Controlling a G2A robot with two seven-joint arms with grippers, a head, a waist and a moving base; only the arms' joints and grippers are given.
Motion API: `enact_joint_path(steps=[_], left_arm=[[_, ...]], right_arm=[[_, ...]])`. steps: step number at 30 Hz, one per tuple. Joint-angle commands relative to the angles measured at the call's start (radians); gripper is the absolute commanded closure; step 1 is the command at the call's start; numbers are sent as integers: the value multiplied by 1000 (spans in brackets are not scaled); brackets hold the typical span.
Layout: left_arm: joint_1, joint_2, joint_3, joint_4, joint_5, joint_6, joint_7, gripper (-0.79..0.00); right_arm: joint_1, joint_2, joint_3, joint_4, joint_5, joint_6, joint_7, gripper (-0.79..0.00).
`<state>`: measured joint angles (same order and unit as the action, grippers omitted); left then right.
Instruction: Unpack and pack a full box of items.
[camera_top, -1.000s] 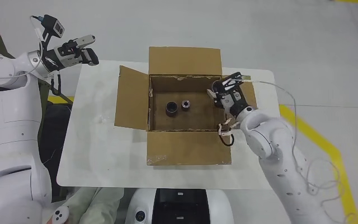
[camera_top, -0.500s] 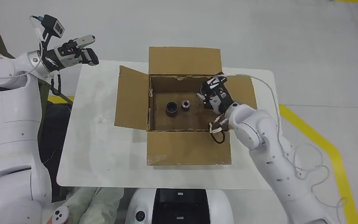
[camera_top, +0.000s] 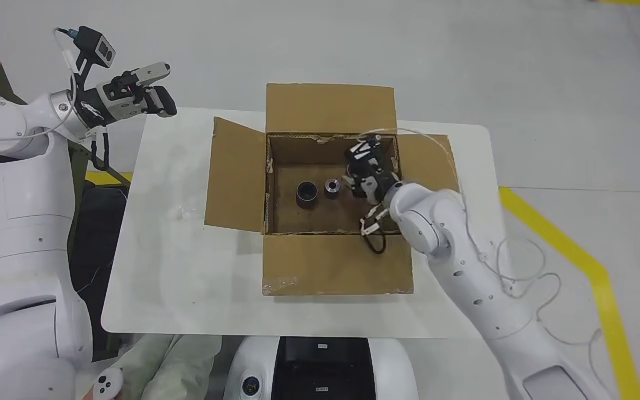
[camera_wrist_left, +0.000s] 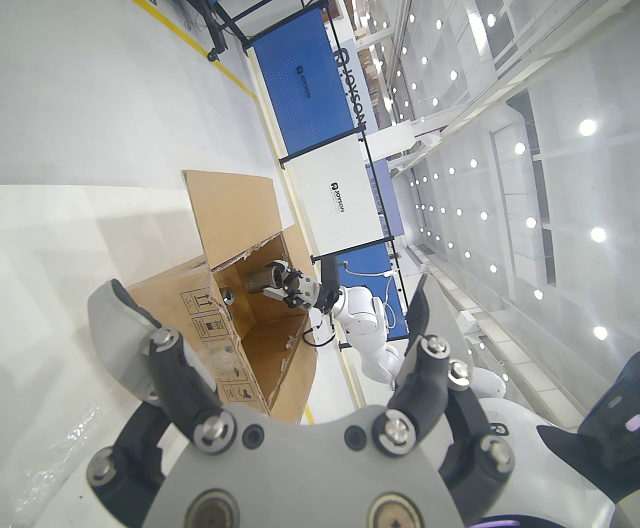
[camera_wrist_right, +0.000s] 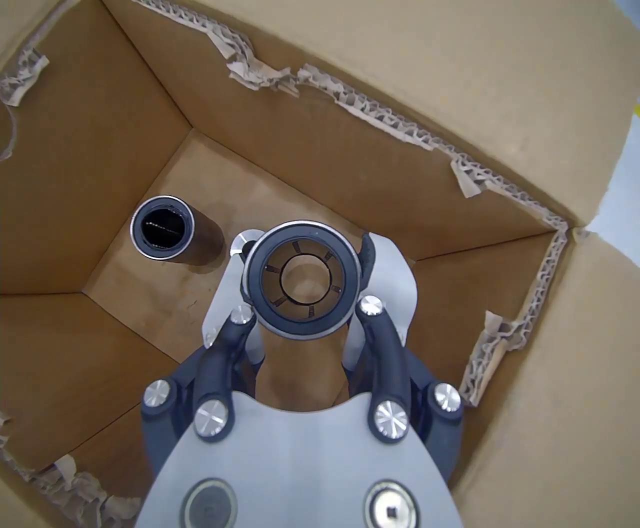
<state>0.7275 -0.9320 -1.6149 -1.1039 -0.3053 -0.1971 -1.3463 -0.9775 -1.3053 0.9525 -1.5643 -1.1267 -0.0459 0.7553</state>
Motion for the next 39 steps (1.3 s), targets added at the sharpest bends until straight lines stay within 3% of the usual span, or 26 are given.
enact_joint_path(steps=[1,15,17,20,26,39], left_arm=[[0,0,0,0,0,0,0,-785],[0,0,0,0,0,0,0,-785],[0,0,0,0,0,0,0,-785],[0,0,0,0,0,0,0,-785],[0,0,0,0,0,0,0,-785],[0,0,0,0,0,0,0,-785]], right_arm=[[13,-5,-12,21,1,3,9,0],[82,-33,-60,152,9,15,50,0],[93,-38,-71,167,6,15,66,-92],[108,-45,-82,189,11,11,78,-169],[128,-56,-95,221,15,10,96,-215],[143,-68,-96,255,15,2,124,-391]])
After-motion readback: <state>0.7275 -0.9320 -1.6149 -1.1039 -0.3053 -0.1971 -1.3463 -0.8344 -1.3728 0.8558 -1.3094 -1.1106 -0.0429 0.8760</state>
